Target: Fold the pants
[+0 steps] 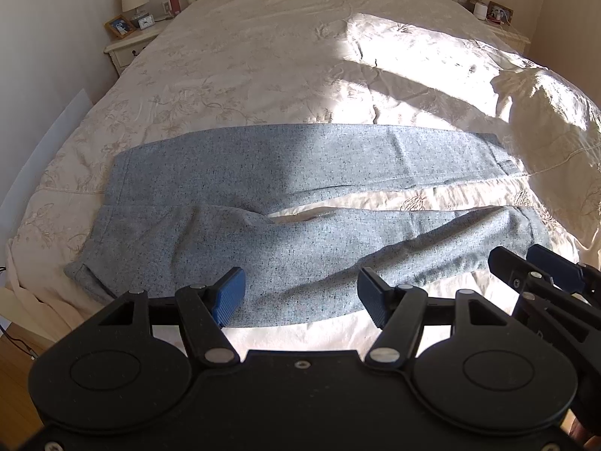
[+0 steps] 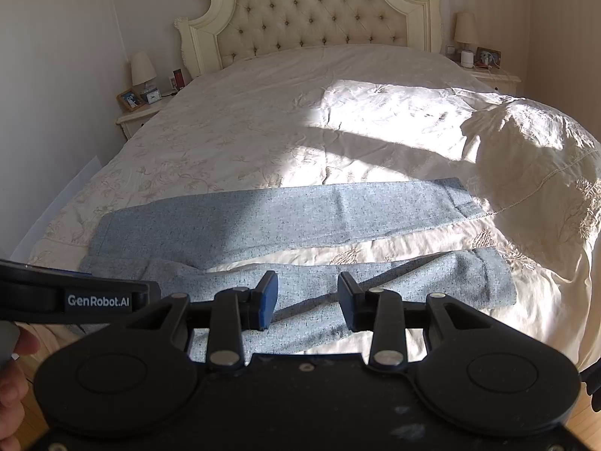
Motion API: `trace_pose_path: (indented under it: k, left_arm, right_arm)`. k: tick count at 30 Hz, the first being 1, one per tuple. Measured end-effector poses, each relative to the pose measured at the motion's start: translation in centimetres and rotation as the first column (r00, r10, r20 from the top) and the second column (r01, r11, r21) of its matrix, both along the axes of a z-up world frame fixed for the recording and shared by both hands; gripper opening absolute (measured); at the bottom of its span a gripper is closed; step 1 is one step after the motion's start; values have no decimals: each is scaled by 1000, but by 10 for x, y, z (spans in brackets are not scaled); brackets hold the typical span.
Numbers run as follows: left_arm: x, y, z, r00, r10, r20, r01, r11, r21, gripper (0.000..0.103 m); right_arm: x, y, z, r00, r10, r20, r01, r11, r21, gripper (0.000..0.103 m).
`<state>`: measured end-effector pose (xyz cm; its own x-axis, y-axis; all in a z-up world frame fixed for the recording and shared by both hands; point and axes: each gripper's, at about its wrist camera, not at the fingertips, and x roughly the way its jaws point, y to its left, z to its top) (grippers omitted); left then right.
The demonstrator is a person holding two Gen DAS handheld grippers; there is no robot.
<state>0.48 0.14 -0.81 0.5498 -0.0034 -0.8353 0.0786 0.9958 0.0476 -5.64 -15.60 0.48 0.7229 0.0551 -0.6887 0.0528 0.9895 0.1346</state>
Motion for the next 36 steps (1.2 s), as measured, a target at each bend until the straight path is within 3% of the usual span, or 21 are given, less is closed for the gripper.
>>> trace_pose_path:
  k: [22,30,36]
  left_arm:
    - [6,-7,-12,998,17,-59,-17,1000,6,68]
    - [24,6,-37,981,52,-187,-56,998,-17,65]
    - [61,16,-60,963,97,-250,-102,995,-7,64]
  right_arm:
    - [6,-6,-7,1000,5,-31,-5,1000,16,38]
    - [25,-2,-28,992,13,-123,-8,999,43,39]
    - [48,2,-55,979,41,-201,-25,996,85,40]
